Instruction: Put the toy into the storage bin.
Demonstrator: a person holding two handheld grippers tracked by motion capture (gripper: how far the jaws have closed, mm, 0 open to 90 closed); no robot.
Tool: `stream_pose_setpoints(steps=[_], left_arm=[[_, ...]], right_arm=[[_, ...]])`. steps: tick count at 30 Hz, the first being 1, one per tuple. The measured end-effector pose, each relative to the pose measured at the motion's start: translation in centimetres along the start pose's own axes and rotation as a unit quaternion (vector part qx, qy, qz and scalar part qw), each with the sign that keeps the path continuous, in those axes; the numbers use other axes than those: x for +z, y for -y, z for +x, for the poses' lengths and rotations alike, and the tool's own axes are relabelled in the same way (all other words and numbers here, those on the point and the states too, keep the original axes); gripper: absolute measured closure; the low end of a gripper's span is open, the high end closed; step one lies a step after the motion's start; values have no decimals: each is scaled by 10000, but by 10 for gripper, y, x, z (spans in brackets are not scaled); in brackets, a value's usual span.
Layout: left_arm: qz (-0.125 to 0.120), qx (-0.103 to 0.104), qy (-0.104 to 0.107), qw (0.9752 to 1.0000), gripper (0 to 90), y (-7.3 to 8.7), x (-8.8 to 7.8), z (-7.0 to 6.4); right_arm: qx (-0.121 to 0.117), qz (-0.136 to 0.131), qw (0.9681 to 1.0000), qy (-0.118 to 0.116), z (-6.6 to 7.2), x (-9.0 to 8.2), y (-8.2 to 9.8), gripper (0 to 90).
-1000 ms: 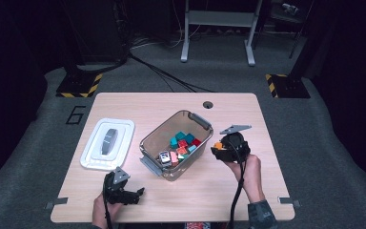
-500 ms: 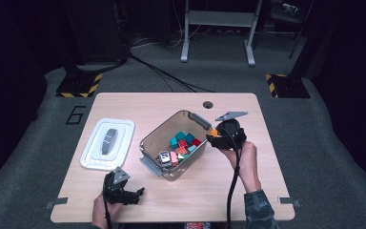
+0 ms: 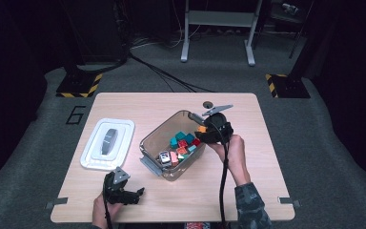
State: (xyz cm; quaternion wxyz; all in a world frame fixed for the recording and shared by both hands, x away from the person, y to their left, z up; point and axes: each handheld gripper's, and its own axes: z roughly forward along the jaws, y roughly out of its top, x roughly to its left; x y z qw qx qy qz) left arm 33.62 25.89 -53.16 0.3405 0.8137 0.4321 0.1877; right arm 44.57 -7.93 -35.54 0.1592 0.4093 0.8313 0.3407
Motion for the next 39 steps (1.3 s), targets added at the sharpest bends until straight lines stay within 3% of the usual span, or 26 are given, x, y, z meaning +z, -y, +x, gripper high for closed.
stream_pose_setpoints(steps=[13,24,25,30,31,33,34,39], left_arm=[[-7,-28,13,10000,11,0,0,0],[-2,-2,6,10000,11,0,0,0],[-4,-1,-2,10000,11,0,0,0],[-5,-21,11,10000,12,0,0,0],[-3,-4,-2,10000,12,0,0,0],[0,11,-5,10000,12,0,0,0],[-10,-37,6,10000,12,0,0,-1],[-7,-33,4,10000,11,0,0,0]], right_arm=[[-223,529,9981,-209,13,28,5,547],[-238,604,9974,-312,15,26,8,541],[-240,554,9976,-329,15,25,9,485],[-157,458,9979,-439,15,19,12,384],[-102,339,9984,-450,14,14,14,330],[-78,312,9984,-465,14,11,15,312],[-60,212,9988,-447,13,7,18,251],[-5,86,9992,-394,8,-4,29,171]])
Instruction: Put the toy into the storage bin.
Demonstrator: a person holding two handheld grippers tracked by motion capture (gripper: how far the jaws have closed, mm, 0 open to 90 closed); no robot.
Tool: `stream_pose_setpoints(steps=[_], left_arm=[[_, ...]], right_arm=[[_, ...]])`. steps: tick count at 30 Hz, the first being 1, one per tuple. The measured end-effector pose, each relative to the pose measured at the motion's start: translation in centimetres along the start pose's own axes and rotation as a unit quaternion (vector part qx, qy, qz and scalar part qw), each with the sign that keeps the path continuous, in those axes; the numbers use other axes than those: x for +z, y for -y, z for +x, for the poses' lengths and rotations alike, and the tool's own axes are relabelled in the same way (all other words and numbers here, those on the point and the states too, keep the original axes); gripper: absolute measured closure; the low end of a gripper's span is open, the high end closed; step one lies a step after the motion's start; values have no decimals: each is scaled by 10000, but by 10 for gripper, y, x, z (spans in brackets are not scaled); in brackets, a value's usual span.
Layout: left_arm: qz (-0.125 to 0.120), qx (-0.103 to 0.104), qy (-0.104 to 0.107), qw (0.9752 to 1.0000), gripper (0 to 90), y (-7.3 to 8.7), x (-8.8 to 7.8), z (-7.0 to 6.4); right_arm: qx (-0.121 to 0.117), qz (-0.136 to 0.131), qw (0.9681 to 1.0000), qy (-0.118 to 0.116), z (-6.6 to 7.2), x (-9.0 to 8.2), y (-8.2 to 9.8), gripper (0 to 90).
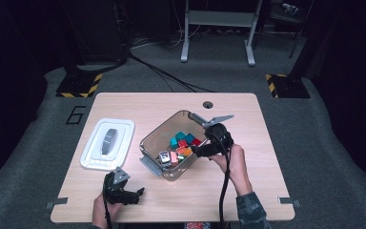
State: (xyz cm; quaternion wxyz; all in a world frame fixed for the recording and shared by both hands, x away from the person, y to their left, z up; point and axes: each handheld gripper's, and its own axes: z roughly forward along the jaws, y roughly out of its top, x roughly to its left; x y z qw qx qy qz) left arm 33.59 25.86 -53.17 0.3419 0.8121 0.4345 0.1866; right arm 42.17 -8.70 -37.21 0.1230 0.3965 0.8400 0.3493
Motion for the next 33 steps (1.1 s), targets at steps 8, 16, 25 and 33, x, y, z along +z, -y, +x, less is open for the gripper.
stream_pose_setpoints(steps=[8,16,25,33], left_arm=[[4,26,2,10000,11,0,0,0],[-1,12,7,10000,11,0,0,0],[2,27,-4,10000,12,0,0,0],[1,16,5,10000,12,0,0,0]], right_arm=[[143,-64,9998,84,-9,-10,29,140],[368,-177,9989,247,-18,-5,62,85],[687,-152,9964,483,-30,21,109,0],[926,-6,9935,663,-42,52,143,0]])
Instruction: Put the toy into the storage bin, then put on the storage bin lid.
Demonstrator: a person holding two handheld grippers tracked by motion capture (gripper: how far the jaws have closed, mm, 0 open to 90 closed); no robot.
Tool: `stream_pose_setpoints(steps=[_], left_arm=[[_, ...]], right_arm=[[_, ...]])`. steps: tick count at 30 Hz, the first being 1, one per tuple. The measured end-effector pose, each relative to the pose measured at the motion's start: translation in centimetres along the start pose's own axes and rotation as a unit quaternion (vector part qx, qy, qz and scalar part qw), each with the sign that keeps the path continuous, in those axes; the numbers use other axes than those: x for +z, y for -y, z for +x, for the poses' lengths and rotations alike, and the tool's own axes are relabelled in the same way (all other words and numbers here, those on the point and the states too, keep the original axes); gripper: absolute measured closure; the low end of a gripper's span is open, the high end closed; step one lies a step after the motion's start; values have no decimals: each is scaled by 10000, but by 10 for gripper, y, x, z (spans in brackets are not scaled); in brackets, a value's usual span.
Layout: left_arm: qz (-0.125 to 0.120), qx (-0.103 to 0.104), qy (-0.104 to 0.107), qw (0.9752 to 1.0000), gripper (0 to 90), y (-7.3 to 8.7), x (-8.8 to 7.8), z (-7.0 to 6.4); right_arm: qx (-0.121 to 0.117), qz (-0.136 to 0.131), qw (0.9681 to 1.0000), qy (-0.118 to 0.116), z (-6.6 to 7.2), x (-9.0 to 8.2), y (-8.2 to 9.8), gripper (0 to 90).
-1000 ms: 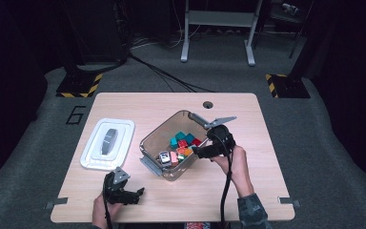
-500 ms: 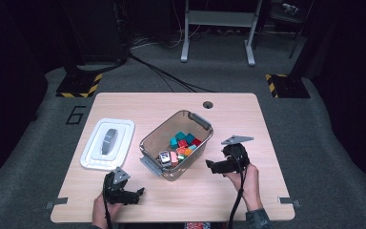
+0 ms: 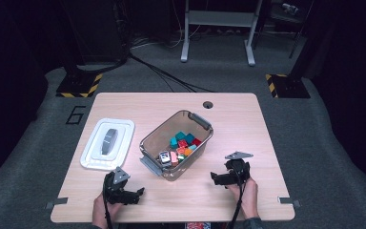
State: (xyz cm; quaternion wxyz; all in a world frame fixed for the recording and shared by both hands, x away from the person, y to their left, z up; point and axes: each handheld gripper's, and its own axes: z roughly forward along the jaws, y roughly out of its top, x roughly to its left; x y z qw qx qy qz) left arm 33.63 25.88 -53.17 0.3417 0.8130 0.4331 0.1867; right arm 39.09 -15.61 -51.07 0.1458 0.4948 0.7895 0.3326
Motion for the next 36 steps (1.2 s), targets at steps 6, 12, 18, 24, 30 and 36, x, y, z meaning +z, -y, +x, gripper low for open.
stream_pose_setpoints(steps=[6,12,18,24,30,36], left_arm=[[7,29,-11,10000,11,0,0,0],[4,-107,-74,9999,12,0,0,1],[-8,-132,-80,9999,11,0,0,1],[340,-76,-31,9994,1,-3,-5,20],[200,-421,-104,9989,1,-8,-13,45],[116,-492,-242,9984,2,-20,-18,57]], right_arm=[[-3,-194,9995,240,-6,8,12,0],[-90,-271,9985,458,-6,10,14,0],[-126,-304,9981,529,-5,12,15,0],[-127,-324,9980,521,-5,13,14,0],[-186,-295,9980,519,-6,13,13,0],[-137,-315,9979,544,-6,14,12,0]])
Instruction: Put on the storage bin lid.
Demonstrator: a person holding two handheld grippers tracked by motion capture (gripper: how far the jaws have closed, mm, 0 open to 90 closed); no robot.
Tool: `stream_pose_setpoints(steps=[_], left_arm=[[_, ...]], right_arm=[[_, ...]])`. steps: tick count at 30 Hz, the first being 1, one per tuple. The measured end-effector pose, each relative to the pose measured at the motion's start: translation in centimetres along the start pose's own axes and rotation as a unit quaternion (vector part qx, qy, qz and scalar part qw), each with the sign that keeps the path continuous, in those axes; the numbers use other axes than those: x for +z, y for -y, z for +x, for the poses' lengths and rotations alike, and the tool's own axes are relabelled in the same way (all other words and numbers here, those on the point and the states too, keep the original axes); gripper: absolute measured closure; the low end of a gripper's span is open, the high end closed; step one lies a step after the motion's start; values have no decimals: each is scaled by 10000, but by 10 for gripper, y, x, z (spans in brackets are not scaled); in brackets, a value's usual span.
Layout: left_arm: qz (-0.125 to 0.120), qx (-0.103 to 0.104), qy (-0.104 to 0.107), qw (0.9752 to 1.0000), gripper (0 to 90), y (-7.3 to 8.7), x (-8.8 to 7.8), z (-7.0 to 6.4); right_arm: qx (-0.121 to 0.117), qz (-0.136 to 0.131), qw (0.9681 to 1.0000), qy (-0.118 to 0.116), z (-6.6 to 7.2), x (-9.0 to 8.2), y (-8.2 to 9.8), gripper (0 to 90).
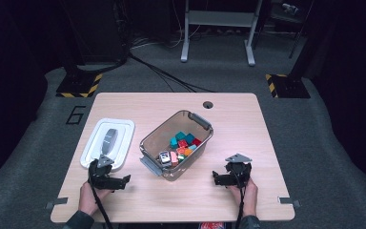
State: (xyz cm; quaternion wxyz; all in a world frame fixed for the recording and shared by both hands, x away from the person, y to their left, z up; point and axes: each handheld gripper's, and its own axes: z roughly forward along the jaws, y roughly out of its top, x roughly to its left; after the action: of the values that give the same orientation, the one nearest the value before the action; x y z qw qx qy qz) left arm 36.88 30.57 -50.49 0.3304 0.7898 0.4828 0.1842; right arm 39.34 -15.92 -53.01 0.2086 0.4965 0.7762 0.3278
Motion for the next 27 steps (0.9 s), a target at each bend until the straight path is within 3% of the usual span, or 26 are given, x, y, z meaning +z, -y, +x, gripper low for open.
stream_pose_setpoints(steps=[7,12,16,21,27], left_arm=[[-118,-44,-212,9997,28,-20,-1,15],[-152,-65,-476,9987,45,-36,3,32],[-39,-163,-610,9980,47,-45,10,51],[57,-451,-771,9960,72,-53,22,75],[308,-607,-833,9942,76,-59,35,92]], right_arm=[[-11,4,10000,-22,0,0,0,0],[-19,7,10000,-32,0,0,0,0],[-23,9,10000,-32,0,0,0,0],[-15,4,10000,-41,0,0,0,0],[-22,2,10000,-44,0,0,0,0]])
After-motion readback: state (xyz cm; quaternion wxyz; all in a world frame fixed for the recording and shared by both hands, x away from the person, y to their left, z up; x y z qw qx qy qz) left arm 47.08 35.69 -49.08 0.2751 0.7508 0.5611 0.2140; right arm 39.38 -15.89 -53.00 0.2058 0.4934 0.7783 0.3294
